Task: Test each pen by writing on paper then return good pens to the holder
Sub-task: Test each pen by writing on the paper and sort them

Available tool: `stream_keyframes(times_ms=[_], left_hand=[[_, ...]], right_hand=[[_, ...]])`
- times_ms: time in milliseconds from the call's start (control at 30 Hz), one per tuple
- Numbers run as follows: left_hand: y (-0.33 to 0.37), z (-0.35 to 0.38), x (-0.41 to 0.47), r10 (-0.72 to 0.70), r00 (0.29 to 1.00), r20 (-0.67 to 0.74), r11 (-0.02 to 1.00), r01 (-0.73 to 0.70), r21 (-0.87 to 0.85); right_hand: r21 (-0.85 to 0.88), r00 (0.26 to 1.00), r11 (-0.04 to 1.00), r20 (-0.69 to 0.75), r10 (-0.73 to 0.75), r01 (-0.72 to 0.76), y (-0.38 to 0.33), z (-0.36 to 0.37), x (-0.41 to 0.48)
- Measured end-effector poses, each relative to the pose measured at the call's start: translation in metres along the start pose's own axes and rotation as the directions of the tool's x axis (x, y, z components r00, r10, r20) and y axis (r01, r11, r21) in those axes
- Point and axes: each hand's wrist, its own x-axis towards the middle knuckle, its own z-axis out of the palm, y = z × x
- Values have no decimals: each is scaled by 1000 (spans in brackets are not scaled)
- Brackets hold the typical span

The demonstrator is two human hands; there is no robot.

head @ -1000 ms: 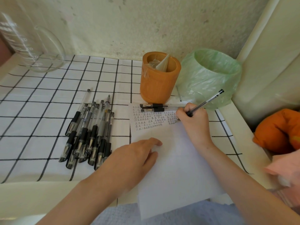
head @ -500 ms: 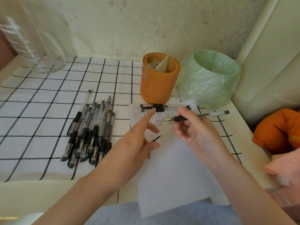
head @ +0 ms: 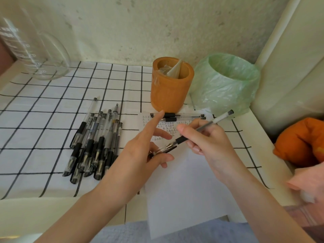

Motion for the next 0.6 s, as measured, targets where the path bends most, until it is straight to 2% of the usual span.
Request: stream_keyframes(times_ms=[133,200,300,400,600], left_hand=[[0,2,-1,9,1000,-8,1000,-9,20],[0,0,-1,-32,999,-28,999,33,23],[0,-5,-1,-149,987,-60,988,145,-60],[-1,-6,-2,-168,983,-78,985,164,-58],[-4,-4,-3,-102,993,-64,994,104,33]], right_hand=[[-50,996,999,89,15,-10,1,4,-2],[-40,990,999,134,41,-36,2,4,-2],[63,978,997,204,30,-43,5,0,0],[124,967,991,254,13,-45,5,-2,0],[126,979,989,199,54,-80,4,1,2]])
